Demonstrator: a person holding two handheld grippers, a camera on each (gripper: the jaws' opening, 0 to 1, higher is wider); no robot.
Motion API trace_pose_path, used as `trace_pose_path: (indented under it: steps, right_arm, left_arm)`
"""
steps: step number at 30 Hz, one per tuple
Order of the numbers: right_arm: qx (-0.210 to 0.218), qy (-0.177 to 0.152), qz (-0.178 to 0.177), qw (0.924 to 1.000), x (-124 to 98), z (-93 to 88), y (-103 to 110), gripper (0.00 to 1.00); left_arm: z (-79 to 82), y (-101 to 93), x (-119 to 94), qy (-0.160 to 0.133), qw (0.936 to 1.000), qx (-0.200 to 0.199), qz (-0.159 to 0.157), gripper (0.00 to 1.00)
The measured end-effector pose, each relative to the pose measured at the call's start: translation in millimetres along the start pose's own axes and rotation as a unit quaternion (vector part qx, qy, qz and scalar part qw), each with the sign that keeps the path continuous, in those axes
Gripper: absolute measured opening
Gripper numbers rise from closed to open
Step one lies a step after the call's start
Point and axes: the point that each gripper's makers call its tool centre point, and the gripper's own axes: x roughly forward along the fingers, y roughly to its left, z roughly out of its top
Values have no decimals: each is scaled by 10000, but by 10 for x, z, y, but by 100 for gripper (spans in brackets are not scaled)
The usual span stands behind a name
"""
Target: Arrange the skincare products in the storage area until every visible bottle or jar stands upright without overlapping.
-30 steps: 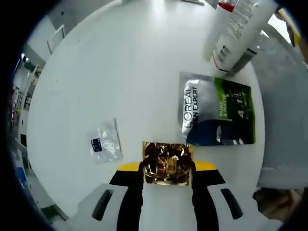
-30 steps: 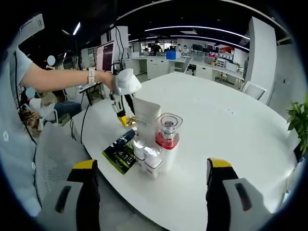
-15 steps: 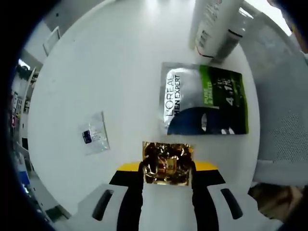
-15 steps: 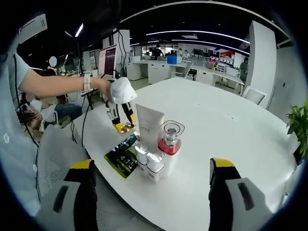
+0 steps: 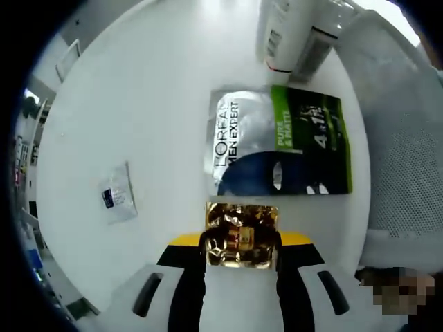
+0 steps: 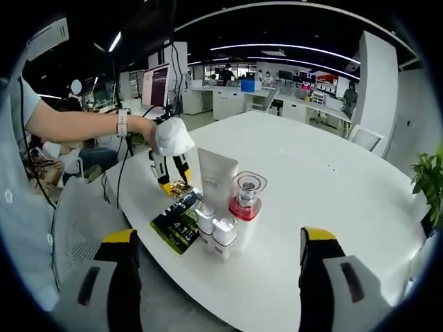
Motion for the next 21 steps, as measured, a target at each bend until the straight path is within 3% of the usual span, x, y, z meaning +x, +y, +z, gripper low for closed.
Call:
trace_pose_path:
  steps: [12, 16, 18, 21]
  right_arm:
    - [30, 8, 7, 10000, 13, -11, 0, 98]
    - [19, 26, 38, 10000, 27, -16, 14, 98]
    - [2, 27, 30, 10000, 28, -12, 13, 98]
    - [20, -10, 10, 10000, 13, -1, 3, 97]
  left_arm:
    - [20, 4, -13, -90, 9999, 36, 124, 37]
    - [14, 53, -15, -146, 9997, -30, 171, 43]
    - [5, 38, -6, -131, 9998, 23, 138, 51]
    - [-5, -2, -13, -134, 9998, 71, 105, 49]
